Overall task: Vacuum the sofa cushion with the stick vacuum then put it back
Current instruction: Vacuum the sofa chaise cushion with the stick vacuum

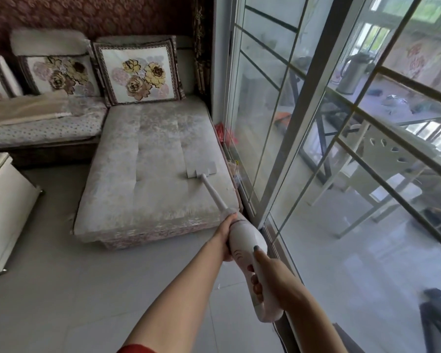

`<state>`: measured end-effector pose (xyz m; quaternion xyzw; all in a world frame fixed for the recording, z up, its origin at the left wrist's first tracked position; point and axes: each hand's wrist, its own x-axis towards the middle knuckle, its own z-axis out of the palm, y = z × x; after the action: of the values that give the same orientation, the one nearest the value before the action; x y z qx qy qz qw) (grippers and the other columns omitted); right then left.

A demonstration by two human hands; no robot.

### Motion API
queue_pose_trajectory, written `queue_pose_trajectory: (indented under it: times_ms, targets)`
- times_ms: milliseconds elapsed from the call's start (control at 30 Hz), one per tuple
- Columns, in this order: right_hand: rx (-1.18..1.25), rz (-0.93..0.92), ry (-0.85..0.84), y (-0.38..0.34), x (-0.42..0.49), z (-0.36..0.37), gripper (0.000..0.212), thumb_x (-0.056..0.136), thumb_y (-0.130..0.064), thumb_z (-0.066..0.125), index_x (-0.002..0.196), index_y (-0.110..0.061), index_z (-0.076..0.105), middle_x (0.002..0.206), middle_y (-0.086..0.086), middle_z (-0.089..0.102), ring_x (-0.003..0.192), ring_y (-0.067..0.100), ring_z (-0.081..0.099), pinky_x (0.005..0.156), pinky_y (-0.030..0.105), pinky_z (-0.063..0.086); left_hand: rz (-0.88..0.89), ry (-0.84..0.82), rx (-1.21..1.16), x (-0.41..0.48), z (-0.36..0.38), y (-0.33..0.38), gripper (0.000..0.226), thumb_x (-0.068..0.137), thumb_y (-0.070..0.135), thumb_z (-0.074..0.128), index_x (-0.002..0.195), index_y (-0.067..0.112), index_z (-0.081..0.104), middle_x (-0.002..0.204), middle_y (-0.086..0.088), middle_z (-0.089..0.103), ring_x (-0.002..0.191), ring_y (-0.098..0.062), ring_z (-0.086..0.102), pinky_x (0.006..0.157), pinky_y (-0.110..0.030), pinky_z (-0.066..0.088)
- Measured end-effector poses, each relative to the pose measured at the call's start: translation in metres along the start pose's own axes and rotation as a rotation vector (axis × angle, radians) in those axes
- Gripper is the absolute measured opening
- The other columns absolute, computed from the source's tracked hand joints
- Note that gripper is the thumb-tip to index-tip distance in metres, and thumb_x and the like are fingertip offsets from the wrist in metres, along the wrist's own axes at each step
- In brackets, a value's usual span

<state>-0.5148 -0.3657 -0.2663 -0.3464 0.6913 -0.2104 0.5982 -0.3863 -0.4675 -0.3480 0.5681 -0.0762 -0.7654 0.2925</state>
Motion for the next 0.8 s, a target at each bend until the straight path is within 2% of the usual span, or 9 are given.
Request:
queue_pose_trajectory:
  times_ms: [100, 167, 333, 500, 633, 800]
  targets:
    - [0.01, -0.001, -0.005, 0.01, -0.013, -0.006, 0.056, 0.094, -0.052, 0.043, 0.089, -0.002, 0.068, 0.052, 0.003, 0.057, 0.045, 0.016, 0.051, 0.055, 0.029, 0.042, 0.006, 0.014, 0.017, -0.004, 0.004, -0.015, 0.097, 0.053, 0.074, 0.068, 0.127, 0.012, 0.061, 0.117, -0.018, 0.069, 0.106, -0.033, 0.067, 0.092, -0.043, 0.052]
    - [0.031, -0.013, -0.021, 0.016, -0.023, -0.009, 0.056, 0.096, -0.049, 0.043, 0.087, 0.0, 0.066, 0.052, 0.005, 0.055, 0.042, 0.016, 0.05, 0.05, 0.026, 0.041, 0.004, 0.019, 0.016, -0.008, 0.006, -0.024, 0.095, 0.054, 0.074, 0.068, 0.125, 0.012, 0.062, 0.112, -0.016, 0.071, 0.102, -0.033, 0.068, 0.092, -0.042, 0.051]
    - [0.076, -0.001, -0.016, 0.031, -0.047, -0.014, 0.052, 0.098, -0.044, 0.043, 0.083, 0.002, 0.061, 0.045, 0.005, 0.049, 0.034, 0.014, 0.043, 0.039, 0.017, 0.037, 0.012, 0.016, 0.013, -0.025, 0.013, -0.048, 0.075, 0.061, 0.069, 0.067, 0.109, 0.012, 0.065, 0.088, -0.014, 0.071, 0.08, -0.029, 0.067, 0.071, -0.032, 0.052]
    - [0.084, 0.009, -0.007, 0.052, -0.066, -0.03, 0.053, 0.097, -0.045, 0.044, 0.077, 0.001, 0.061, 0.04, 0.003, 0.049, 0.034, 0.016, 0.044, 0.043, 0.019, 0.038, 0.011, 0.015, -0.006, -0.04, 0.026, -0.076, 0.063, 0.07, 0.066, 0.065, 0.099, 0.01, 0.064, 0.074, -0.015, 0.07, 0.072, -0.028, 0.065, 0.064, -0.03, 0.052]
    - [0.05, 0.002, 0.005, 0.072, -0.077, -0.044, 0.056, 0.095, -0.048, 0.043, 0.076, 0.0, 0.064, 0.041, 0.003, 0.052, 0.038, 0.017, 0.048, 0.049, 0.024, 0.04, 0.001, 0.038, -0.01, -0.045, 0.036, -0.1, 0.068, 0.068, 0.068, 0.065, 0.106, 0.012, 0.064, 0.082, -0.015, 0.07, 0.075, -0.028, 0.066, 0.065, -0.03, 0.053]
    - [0.033, 0.018, 0.017, 0.099, -0.1, -0.057, 0.058, 0.095, -0.048, 0.042, 0.08, 0.003, 0.067, 0.041, 0.003, 0.053, 0.037, 0.017, 0.048, 0.047, 0.023, 0.039, 0.006, 0.027, -0.034, -0.059, 0.047, -0.135, 0.071, 0.067, 0.068, 0.065, 0.112, 0.012, 0.063, 0.088, -0.015, 0.069, 0.079, -0.029, 0.065, 0.067, -0.032, 0.053]
